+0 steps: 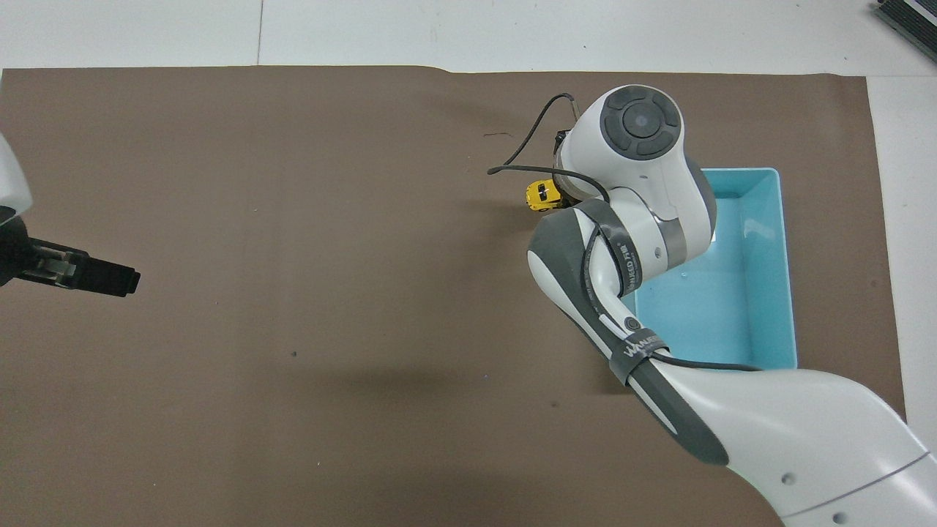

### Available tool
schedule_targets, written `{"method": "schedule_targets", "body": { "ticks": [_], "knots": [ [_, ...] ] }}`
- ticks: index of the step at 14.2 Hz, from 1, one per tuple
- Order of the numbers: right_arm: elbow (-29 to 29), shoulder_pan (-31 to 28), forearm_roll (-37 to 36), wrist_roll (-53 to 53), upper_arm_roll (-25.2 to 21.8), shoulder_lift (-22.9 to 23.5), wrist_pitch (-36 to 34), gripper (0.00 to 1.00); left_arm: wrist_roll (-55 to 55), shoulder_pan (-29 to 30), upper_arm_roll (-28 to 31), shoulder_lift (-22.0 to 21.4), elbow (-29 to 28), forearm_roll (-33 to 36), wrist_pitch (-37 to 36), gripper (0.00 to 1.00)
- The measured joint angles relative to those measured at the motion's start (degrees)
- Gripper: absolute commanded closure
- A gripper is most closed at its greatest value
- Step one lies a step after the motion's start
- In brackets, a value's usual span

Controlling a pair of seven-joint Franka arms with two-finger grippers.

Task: Wind up and store yellow beetle car
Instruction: 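Grasp the yellow car with the right gripper and lift it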

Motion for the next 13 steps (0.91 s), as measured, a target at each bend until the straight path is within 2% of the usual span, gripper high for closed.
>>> {"method": "schedule_targets", "body": {
  "ticks": [3,8,13],
  "knots": [
    [-0.05,-0.5,1.17,0.08,-0.01,-4.73,-5.59,1.0,0.0,0.0,0.0,0.0,0.0,0.0,0.0,0.0],
    [-1.15,-2.68,2.5,-0.49,-0.05,-9.04,-10.9,1.0,0.0,0.0,0.0,0.0,0.0,0.0,0.0,0.0],
    [-3.65,-5.19,2.53,-12.91,-0.04,-10.2,-11.93,1.0,0.0,0.0,0.0,0.0,0.0,0.0,0.0,0.0]
  ]
}}
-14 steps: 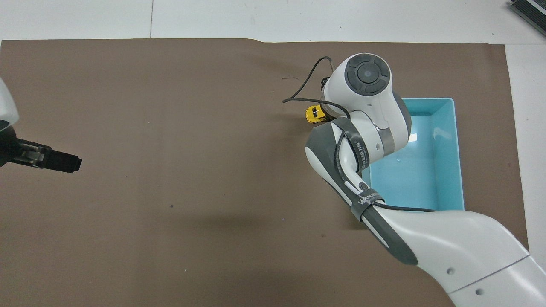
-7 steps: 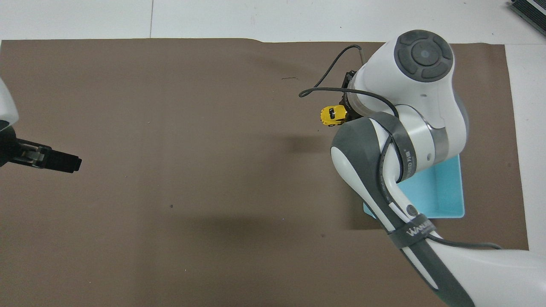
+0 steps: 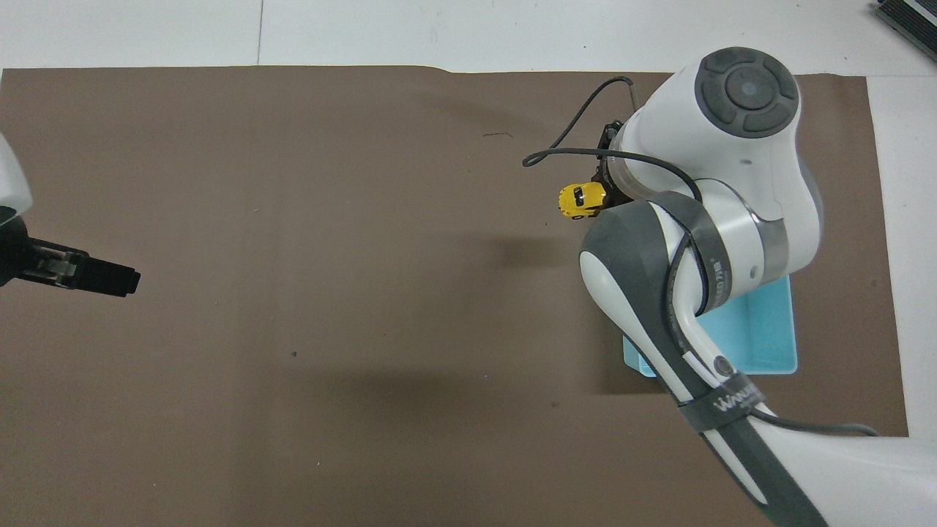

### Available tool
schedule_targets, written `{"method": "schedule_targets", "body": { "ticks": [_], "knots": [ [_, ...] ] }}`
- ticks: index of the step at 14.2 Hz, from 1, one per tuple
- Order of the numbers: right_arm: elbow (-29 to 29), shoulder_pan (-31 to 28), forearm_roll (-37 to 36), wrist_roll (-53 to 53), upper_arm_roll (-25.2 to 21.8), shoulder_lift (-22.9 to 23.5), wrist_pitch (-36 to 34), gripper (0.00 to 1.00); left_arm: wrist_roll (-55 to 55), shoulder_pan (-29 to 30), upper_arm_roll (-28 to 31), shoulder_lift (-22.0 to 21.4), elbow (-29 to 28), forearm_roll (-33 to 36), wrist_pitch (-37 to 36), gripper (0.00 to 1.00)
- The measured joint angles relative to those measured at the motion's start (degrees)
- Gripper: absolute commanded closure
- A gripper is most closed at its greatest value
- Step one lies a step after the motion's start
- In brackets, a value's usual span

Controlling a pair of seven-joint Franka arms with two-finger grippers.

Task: Wind up and store yellow beetle car
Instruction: 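Grasp the yellow car with the right gripper and lift it, then lower the car into the blue bin and open the right gripper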

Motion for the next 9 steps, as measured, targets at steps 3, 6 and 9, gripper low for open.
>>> {"method": "schedule_targets", "body": {
  "ticks": [3,6,9],
  "knots": [
    [-2.92,-1.6,1.77,-11.56,0.0,-1.23,-0.2,1.0,0.0,0.0,0.0,0.0,0.0,0.0,0.0,0.0],
    [-4.85,-3.82,2.81,-21.49,-0.01,-2.53,-1.12,1.0,0.0,0.0,0.0,0.0,0.0,0.0,0.0,0.0],
    [-6.46,-6.79,2.92,-33.79,-0.04,-3.42,-2.99,1.0,0.0,0.0,0.0,0.0,0.0,0.0,0.0,0.0]
  ]
}}
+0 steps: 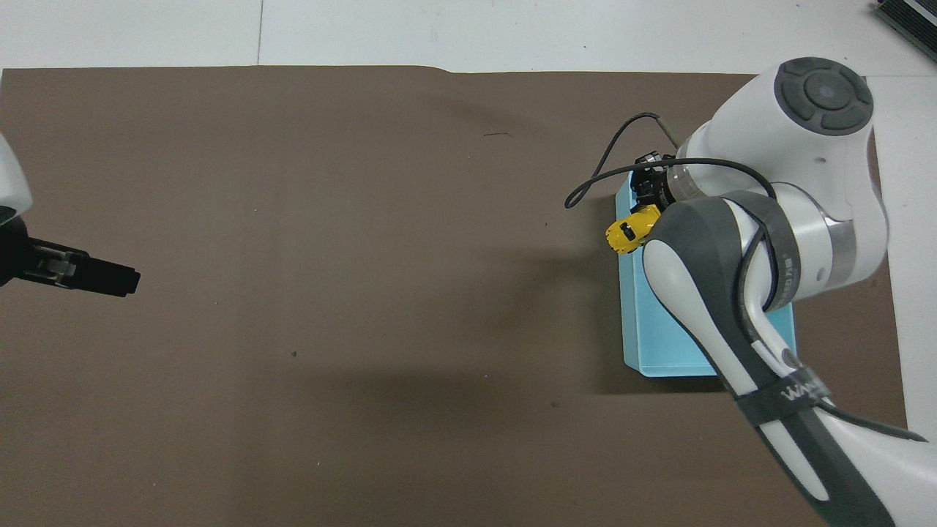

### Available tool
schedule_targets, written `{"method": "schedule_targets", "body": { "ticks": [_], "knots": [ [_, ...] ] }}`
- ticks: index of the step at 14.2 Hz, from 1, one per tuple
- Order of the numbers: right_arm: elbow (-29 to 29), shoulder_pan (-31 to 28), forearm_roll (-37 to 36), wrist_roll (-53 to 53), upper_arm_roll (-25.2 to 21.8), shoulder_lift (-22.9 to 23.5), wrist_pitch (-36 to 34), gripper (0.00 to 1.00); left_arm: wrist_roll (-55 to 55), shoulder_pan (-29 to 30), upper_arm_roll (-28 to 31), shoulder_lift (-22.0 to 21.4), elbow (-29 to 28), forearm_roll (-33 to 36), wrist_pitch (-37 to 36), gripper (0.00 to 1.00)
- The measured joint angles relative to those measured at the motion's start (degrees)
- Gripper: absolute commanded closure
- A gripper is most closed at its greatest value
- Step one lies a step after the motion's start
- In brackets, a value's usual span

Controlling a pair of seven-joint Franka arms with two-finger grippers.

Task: Wind up and store yellow beetle car
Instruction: 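Lower the car into the blue bin and open the right gripper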

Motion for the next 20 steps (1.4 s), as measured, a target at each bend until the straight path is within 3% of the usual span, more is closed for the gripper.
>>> {"method": "schedule_targets", "body": {
  "ticks": [7,14,17,20],
  "knots": [
    [-7.25,-5.27,0.08,-22.23,-0.09,-3.35,1.5,1.0,0.0,0.01,0.01,0.0,-0.01,0.0,-0.48,0.0],
    [-26.01,-7.22,0.09,-45.87,-0.12,-11.8,17.69,1.0,-0.03,3.45,0.26,0.0,-0.05,0.03,-1.16,0.0],
    [-30.77,-8.44,1.1,-53.43,-0.14,-13.24,21.42,1.0,-0.03,4.62,0.28,0.0,-0.05,0.03,-0.98,0.0],
    [-33.59,-9.92,6.53,-60.85,-0.17,-13.26,22.54,1.0,-0.03,4.65,0.19,0.82,-0.09,0.03,-0.97,0.0]
  ]
}}
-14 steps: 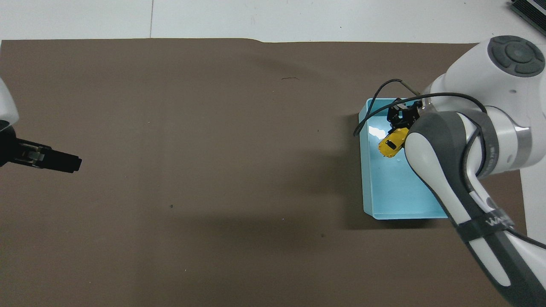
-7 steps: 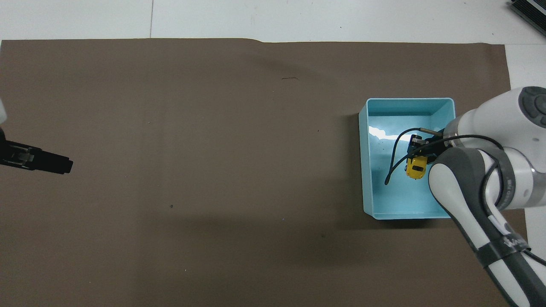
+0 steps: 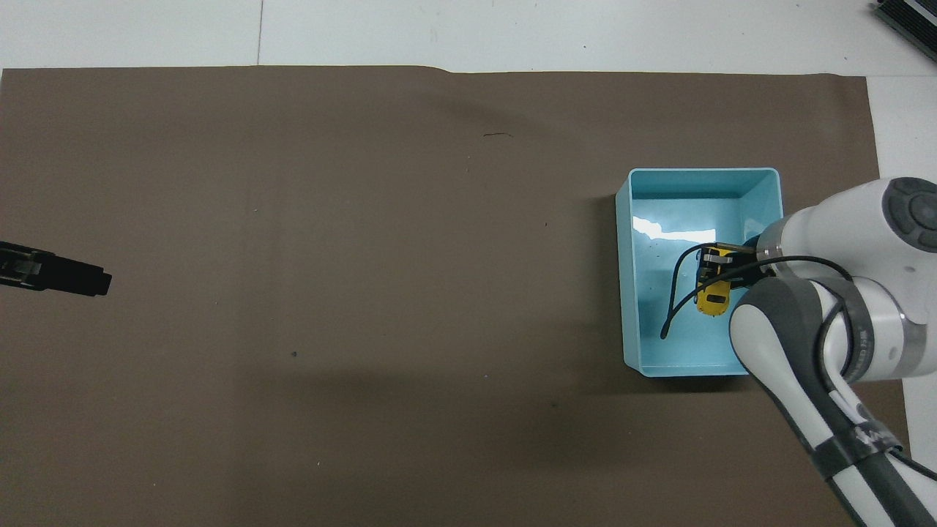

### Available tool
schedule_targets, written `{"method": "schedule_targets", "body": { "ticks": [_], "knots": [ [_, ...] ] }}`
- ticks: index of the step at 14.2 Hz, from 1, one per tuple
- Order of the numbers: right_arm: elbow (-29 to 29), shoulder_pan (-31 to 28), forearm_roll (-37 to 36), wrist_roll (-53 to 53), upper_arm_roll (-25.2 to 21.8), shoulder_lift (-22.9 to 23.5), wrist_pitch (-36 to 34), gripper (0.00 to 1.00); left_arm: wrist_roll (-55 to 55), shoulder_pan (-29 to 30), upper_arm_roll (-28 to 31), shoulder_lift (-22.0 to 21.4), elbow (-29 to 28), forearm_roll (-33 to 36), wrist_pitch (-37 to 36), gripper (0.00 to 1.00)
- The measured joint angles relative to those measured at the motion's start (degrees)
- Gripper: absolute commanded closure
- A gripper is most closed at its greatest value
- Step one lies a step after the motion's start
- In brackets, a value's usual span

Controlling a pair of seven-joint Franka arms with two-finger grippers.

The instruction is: Wind up and store yellow beetle car

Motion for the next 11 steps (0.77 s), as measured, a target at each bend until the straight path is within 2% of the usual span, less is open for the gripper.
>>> {"method": "schedule_targets", "body": {
  "ticks": [5,8,9,10,11],
  "knots": [
    [-3.37,-0.44,0.88,-2.89,0.08,0.2,3.27,1.0,-0.01,0.0,-0.08,1.27,0.1,0.0,0.28,0.0],
    [-4.37,0.2,0.89,-2.9,0.4,0.55,4.49,0.86,-0.01,0.0,-0.09,0.04,0.25,0.0,0.39,0.0],
    [-4.66,0.53,0.89,-2.92,0.43,0.93,5.57,0.78,-0.02,0.0,-0.08,-0.26,0.25,0.0,0.38,0.0],
    [-4.89,0.78,0.89,-2.93,0.46,1.47,6.48,0.56,-0.02,0.0,-0.08,-0.41,0.25,0.0,0.38,0.0],
    [-5.02,1.14,0.9,-2.93,0.45,2.1,7.47,0.01,-0.02,0.0,-0.08,-0.47,0.25,0.0,0.38,0.0]
  ]
}}
